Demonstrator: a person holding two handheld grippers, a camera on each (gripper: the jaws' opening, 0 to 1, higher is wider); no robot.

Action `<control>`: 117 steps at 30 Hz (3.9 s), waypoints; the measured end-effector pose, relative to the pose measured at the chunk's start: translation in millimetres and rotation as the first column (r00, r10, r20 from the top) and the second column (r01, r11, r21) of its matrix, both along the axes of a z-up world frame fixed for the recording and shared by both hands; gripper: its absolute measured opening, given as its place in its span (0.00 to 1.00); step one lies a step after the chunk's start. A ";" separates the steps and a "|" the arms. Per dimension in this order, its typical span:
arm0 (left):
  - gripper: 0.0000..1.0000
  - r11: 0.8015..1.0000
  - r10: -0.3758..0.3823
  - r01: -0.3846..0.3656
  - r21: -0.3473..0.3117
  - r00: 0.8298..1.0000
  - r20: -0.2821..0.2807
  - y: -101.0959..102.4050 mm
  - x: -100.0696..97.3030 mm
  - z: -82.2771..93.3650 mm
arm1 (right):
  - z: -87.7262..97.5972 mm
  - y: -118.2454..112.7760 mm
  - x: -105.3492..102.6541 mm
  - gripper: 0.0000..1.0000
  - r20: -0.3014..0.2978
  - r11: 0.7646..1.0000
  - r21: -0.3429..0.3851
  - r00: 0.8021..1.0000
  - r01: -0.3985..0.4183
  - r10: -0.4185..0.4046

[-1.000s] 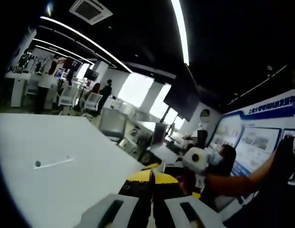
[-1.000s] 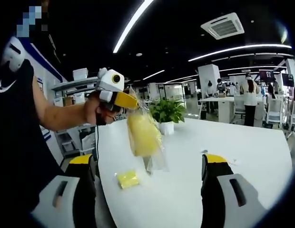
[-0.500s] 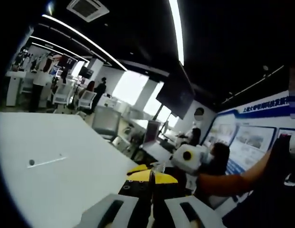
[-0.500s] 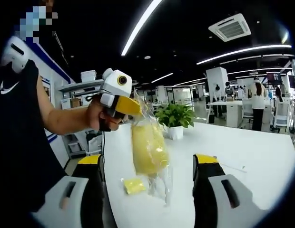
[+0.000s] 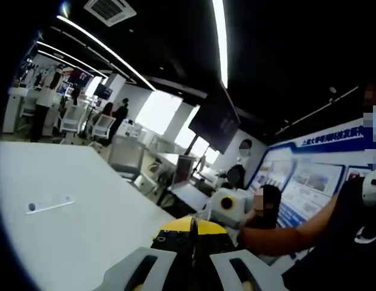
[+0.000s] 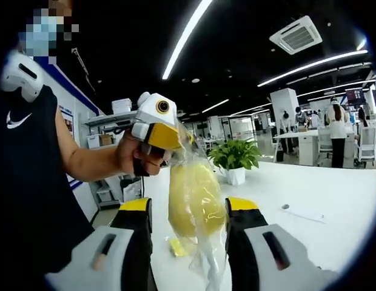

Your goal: Compare the silicone blocks by pressing each to a similar depth, holding the contact briefly, and releasing to observe deformation and rebound differences across the visible hardness samples.

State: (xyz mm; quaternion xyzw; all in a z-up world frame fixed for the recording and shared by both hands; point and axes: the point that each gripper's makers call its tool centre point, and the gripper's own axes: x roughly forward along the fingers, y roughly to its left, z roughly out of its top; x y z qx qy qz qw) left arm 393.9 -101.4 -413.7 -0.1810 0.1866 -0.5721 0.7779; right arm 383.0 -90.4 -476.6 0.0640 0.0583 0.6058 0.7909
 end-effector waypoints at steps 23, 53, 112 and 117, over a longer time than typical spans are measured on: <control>0.00 1.000 0.000 0.000 -0.004 1.000 0.016 2.5 -6.2 8.1 | 6.7 5.8 -7.1 0.24 0.041 1.000 0.019 0.999 -0.012 0.011; 0.00 1.000 0.028 -0.028 -0.002 1.000 -0.005 19.0 -3.2 0.8 | 0.5 21.4 -11.4 0.08 -0.152 0.998 -0.017 0.987 -0.063 0.060; 0.00 0.999 0.006 -0.009 0.046 0.998 0.055 20.3 1.1 -10.9 | -10.0 19.8 -11.4 0.01 -0.224 0.992 -0.055 0.970 -0.113 0.098; 0.00 0.999 0.021 -0.023 0.040 0.999 0.035 19.2 2.1 -10.1 | -9.5 18.8 -9.9 0.02 -0.236 0.993 -0.043 0.967 -0.113 0.100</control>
